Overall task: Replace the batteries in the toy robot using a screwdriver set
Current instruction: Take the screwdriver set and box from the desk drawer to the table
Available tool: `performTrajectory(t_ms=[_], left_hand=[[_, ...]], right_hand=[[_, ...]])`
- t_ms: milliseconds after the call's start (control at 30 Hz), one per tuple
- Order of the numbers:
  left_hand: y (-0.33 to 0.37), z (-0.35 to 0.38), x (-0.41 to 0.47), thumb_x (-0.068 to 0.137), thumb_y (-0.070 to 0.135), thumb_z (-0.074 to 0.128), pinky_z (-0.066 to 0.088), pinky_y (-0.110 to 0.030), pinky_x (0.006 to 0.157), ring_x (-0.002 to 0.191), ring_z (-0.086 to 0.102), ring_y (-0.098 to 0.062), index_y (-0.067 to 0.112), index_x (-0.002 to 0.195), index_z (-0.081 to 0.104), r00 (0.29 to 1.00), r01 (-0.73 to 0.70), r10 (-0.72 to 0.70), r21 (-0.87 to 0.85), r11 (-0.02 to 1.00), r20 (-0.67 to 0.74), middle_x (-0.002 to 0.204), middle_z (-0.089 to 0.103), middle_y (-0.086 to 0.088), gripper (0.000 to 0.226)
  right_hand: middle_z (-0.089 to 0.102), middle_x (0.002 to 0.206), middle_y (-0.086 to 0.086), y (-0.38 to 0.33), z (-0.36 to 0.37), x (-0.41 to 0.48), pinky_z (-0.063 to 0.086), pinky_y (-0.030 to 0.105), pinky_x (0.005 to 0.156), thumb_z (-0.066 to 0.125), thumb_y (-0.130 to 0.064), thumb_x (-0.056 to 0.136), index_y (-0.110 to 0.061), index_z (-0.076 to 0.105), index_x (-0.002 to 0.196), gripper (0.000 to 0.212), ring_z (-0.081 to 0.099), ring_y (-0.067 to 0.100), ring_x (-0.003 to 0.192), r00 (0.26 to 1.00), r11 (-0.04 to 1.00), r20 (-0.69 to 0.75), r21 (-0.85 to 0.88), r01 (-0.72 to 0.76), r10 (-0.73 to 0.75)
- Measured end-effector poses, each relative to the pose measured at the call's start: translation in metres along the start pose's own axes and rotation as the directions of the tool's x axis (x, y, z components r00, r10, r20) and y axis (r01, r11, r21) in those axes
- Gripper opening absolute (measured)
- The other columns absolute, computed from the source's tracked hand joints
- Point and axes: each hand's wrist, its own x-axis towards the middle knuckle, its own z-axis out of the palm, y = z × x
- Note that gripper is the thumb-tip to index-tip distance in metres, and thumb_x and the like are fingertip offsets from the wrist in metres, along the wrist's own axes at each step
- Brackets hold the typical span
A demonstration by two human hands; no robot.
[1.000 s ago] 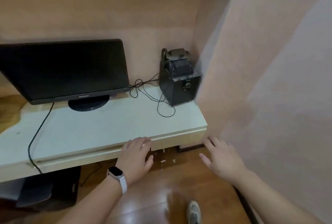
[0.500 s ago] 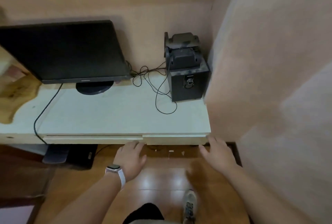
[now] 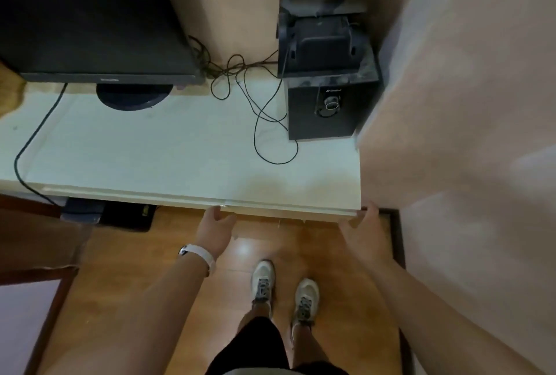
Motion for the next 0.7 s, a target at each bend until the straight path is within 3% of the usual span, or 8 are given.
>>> performTrajectory(t_ms=[67, 133, 300, 433, 567, 700], left_hand=[[0.000, 0.007, 0.010, 0.095, 0.034, 0.061, 0.041, -0.033, 0.092, 0.113, 0.055, -0.024, 0.015, 0.151, 0.037, 1.000, 0.022, -0.022, -0.083, 0.996, -0.007, 0.134, 0.055, -0.003, 0.063], [0.000, 0.013, 0.018, 0.094, 0.037, 0.064, 0.042, -0.034, 0.096, 0.120, 0.054, -0.024, 0.018, 0.150, 0.039, 0.999, 0.032, -0.034, -0.156, 0.987, -0.009, 0.140, 0.054, -0.003, 0.065], [-0.009, 0.022, 0.038, 0.088, 0.048, 0.068, 0.038, -0.045, 0.113, 0.132, 0.049, -0.024, 0.017, 0.150, 0.038, 0.997, 0.080, -0.075, -0.266, 0.961, 0.026, 0.145, 0.052, -0.002, 0.076], [-0.016, 0.029, 0.051, 0.080, 0.055, 0.070, 0.043, -0.054, 0.108, 0.127, 0.053, -0.029, 0.017, 0.147, 0.038, 0.995, 0.095, -0.084, -0.278, 0.956, 0.053, 0.140, 0.055, -0.006, 0.084], [-0.017, 0.037, 0.049, 0.091, 0.049, 0.063, 0.045, -0.046, 0.102, 0.123, 0.055, -0.029, 0.019, 0.150, 0.034, 0.998, 0.054, -0.057, -0.237, 0.970, -0.007, 0.139, 0.055, -0.003, 0.072], [-0.020, 0.039, 0.043, 0.094, 0.046, 0.060, 0.046, -0.045, 0.101, 0.121, 0.055, -0.027, 0.022, 0.151, 0.033, 0.997, 0.030, -0.042, -0.187, 0.982, -0.059, 0.132, 0.057, -0.003, 0.068]], right_hand=[[0.060, 0.110, -0.007, 0.004, 0.004, 0.008, 0.047, 0.030, 0.080, 0.069, -0.032, 0.085, -0.020, 0.050, 0.125, 0.046, 0.059, 0.016, 0.100, 0.999, 1.000, -0.031, 0.009, 0.009, -0.008], [0.065, 0.105, -0.009, 0.007, 0.009, 0.015, 0.050, 0.030, 0.079, 0.066, -0.039, 0.082, -0.026, 0.059, 0.110, 0.032, 0.062, 0.013, 0.095, 1.000, 1.000, -0.017, 0.011, 0.013, -0.013], [0.066, 0.113, -0.009, 0.018, 0.013, 0.029, 0.053, 0.037, 0.086, 0.061, -0.055, 0.080, -0.031, 0.055, 0.121, 0.049, 0.063, 0.014, 0.099, 0.999, 0.999, 0.025, 0.020, -0.047, 0.046], [0.065, 0.116, -0.010, 0.029, 0.017, 0.033, 0.054, 0.045, 0.090, 0.058, -0.061, 0.079, -0.035, 0.050, 0.123, 0.052, 0.063, 0.015, 0.104, 0.999, 0.999, 0.032, 0.048, -0.015, 0.013], [0.064, 0.117, -0.009, 0.030, 0.016, 0.037, 0.052, 0.038, 0.089, 0.059, -0.048, 0.088, -0.030, 0.047, 0.125, 0.043, 0.062, 0.016, 0.104, 1.000, 1.000, 0.020, 0.004, 0.009, -0.009], [0.064, 0.107, -0.010, 0.037, 0.016, 0.034, 0.050, 0.030, 0.076, 0.061, -0.046, 0.089, -0.028, 0.048, 0.119, 0.037, 0.062, 0.012, 0.095, 0.999, 0.999, 0.032, -0.035, 0.041, -0.040]])
